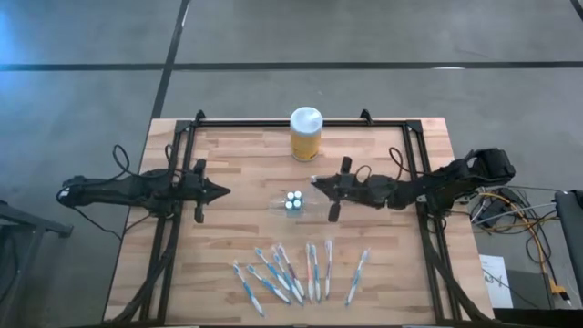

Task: Pick & Place toothbrushing station
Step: Put the blue toothbrush into the transparent organizer

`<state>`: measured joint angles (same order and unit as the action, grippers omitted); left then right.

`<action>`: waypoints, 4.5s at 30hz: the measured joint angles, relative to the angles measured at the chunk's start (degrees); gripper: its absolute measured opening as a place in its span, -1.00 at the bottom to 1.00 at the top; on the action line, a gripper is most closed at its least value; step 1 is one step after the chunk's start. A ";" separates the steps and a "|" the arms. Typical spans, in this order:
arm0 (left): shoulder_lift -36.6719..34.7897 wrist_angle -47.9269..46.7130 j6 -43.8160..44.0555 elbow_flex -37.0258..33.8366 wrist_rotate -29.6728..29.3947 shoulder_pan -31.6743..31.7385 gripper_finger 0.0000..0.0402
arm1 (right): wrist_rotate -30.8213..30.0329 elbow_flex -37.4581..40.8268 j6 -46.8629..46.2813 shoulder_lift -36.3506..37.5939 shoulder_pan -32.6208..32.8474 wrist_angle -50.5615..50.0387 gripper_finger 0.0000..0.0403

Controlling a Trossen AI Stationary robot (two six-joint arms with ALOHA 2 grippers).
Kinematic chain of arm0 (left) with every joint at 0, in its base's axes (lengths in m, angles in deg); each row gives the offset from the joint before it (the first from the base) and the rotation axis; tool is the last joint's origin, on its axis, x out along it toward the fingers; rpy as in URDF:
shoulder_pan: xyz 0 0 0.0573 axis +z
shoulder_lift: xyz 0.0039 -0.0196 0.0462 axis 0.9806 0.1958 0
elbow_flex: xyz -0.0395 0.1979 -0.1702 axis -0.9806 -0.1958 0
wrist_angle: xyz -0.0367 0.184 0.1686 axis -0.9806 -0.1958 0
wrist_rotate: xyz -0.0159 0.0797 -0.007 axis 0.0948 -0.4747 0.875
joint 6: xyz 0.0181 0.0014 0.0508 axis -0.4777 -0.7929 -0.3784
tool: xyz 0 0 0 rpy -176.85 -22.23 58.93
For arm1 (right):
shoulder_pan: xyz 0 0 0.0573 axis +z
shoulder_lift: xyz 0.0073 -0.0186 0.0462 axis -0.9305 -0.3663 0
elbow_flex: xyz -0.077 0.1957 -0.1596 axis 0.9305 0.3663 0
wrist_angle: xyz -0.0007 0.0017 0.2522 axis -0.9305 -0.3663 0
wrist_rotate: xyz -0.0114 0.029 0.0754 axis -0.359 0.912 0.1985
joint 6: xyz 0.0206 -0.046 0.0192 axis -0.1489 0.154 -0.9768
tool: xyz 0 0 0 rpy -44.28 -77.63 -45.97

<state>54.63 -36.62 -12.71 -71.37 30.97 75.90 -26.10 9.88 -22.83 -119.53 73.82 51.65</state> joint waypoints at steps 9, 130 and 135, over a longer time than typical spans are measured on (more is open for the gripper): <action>0.21 2.22 0.54 -0.01 -1.51 0.00 -0.96 | -1.66 3.48 -3.04 -6.13 0.06 7.59 -0.94; 12.68 10.24 13.50 2.21 3.59 -6.45 -0.95 | -7.17 -22.72 -90.57 13.23 45.85 -113.74 -0.96; 12.68 11.28 13.91 2.55 2.61 -6.45 -0.94 | -9.28 -17.39 -92.33 13.24 45.70 -106.90 -0.85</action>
<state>67.31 -25.34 1.19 -68.82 33.58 69.45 -35.39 -7.51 -115.15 -106.29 119.52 -55.25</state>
